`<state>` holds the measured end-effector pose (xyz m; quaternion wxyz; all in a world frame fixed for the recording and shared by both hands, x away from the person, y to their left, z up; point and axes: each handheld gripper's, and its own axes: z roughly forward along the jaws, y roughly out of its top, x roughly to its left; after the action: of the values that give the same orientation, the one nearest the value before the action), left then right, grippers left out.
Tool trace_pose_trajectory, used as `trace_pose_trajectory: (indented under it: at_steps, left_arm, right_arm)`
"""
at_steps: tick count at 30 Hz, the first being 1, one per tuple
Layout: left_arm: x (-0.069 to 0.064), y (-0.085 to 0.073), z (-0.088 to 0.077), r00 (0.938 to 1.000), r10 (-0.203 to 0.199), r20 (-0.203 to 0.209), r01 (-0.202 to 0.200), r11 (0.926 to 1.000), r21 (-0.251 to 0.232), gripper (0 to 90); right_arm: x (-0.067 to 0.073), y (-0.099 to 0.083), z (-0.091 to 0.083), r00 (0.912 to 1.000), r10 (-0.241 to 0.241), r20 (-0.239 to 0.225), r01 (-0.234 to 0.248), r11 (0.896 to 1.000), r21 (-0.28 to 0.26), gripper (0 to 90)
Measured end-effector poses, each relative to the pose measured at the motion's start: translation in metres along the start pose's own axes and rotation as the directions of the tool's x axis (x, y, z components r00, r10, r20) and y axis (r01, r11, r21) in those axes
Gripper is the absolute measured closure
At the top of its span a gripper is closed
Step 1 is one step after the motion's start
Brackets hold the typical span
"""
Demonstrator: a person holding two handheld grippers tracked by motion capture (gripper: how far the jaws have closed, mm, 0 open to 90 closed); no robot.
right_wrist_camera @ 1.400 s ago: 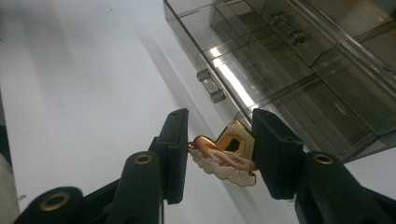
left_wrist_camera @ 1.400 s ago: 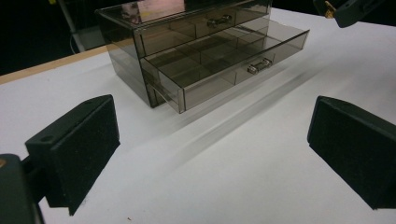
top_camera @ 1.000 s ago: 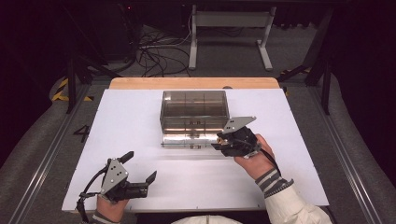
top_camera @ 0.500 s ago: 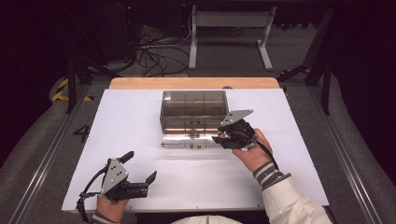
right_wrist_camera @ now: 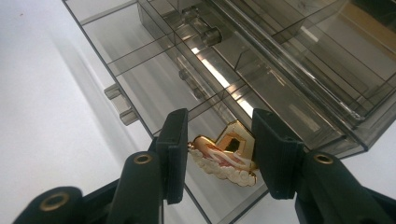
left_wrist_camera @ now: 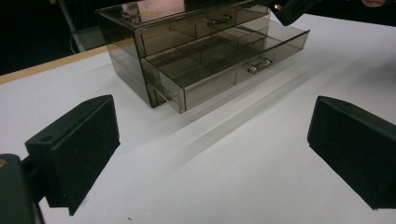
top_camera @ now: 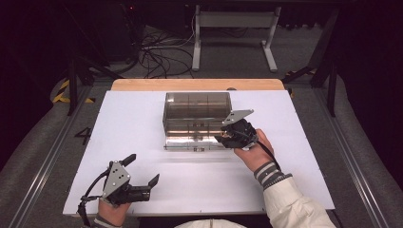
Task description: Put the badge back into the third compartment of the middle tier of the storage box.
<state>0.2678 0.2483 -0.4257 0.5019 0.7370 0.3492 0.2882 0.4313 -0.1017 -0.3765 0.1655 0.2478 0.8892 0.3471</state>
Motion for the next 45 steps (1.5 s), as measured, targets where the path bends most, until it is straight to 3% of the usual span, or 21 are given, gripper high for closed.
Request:
trace_pose_trajectory:
  at_steps: [14, 31, 45]
  left_arm:
    - [0.000, 0.000, 0.000, 1.0000, 0.004, -0.002, -0.004, 1.0000, 0.001, 2.9]
    - [0.000, 0.000, 0.000, 1.0000, 0.000, -0.001, 0.000, 1.0000, 0.002, 2.9]
    - [0.000, 0.000, 0.000, 1.0000, -0.002, -0.001, 0.002, 1.0000, 0.002, 2.9]
  right_arm:
    - [-0.002, 0.001, 0.018, 0.9995, -0.027, 0.014, 0.026, 0.998, 0.056, 58.1]
    - [-0.005, -0.001, 0.033, 0.9999, -0.014, -0.006, 0.014, 0.995, 0.101, 57.9]
    - [-0.007, -0.002, 0.036, 0.9999, -0.003, -0.017, 0.005, 0.993, 0.114, 57.1]
